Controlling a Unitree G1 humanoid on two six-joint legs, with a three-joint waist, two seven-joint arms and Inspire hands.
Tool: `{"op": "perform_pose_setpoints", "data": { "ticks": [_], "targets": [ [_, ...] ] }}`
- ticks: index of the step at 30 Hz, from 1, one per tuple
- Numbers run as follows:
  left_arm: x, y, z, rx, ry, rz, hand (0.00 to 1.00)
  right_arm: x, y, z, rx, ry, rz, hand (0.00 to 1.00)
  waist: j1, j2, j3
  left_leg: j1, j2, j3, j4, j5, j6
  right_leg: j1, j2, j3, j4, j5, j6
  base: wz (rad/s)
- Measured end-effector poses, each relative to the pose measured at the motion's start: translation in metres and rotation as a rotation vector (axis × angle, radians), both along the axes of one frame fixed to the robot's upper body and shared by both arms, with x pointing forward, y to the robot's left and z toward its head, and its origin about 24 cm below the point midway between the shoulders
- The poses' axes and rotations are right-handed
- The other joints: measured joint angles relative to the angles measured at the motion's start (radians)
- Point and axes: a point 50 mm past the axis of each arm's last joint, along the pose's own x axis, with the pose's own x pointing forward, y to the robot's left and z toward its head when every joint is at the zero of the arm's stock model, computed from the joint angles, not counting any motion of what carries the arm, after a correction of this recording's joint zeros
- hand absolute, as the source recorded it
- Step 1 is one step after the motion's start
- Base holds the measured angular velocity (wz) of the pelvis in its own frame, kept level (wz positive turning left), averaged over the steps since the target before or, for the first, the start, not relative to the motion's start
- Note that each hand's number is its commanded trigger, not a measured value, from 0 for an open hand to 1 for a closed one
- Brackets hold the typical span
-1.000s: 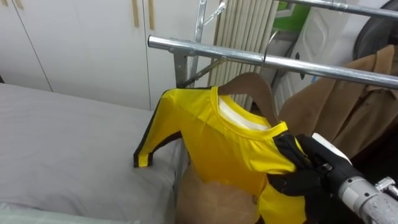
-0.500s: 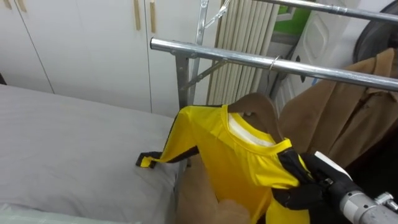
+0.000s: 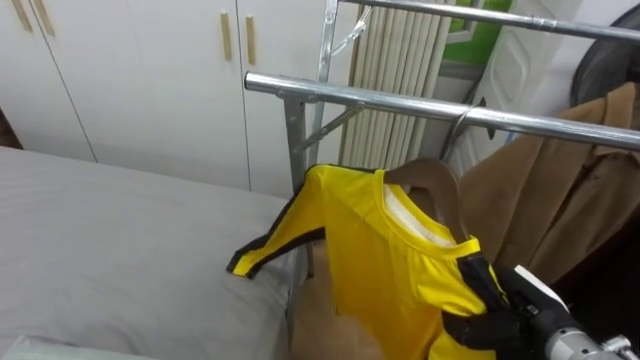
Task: Hang clothes
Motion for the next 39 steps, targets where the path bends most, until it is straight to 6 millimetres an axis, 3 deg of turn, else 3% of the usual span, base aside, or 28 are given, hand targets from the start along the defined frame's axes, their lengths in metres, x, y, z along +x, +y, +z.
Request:
{"op": "perform_pose_setpoints", "data": {
  "ticks": [12,13,14,15,39],
  "targets": [
    [0.000,0.000,0.000,-0.002,-0.005,0.013,0.00,-0.005,0.006,-0.020,0.102,0.015,-0.073,1.00,0.000,0.002,0.0005,0.013,-0.001,-0.009,-0.009,0.000,-0.001,0.012,-0.001,-0.008,-0.003,-0.003,0.002,0.01],
    [0.000,0.000,0.000,-0.002,-0.005,0.013,0.00,-0.006,0.007,-0.021,0.110,0.017,-0.076,0.90,0.000,0.002,0.0007,0.013,-0.001,-0.009,-0.009,0.000,-0.001,0.012,-0.001,-0.008,-0.003,-0.003,0.002,0.00],
    [0.000,0.000,0.000,-0.002,-0.005,0.013,0.00,-0.006,0.007,-0.022,0.121,0.019,-0.080,0.38,0.000,0.002,0.0008,0.013,-0.001,-0.009,-0.009,0.000,-0.001,0.012,-0.001,-0.008,-0.003,-0.003,0.002,0.00],
    [0.000,0.000,0.000,-0.002,-0.005,0.014,0.00,-0.007,0.007,-0.023,0.127,0.021,-0.082,0.00,0.000,0.002,0.0008,0.013,-0.001,-0.009,-0.009,0.000,-0.001,0.012,-0.001,-0.008,-0.003,-0.003,0.002,0.00],
    [0.000,-0.001,0.000,-0.006,0.000,-0.011,0.00,-0.011,0.006,-0.032,0.190,0.034,-0.117,0.00,-0.003,0.004,0.0018,0.017,-0.002,-0.010,-0.007,0.000,-0.001,0.016,-0.002,-0.008,-0.003,-0.004,0.003,0.00]
  ]
}}
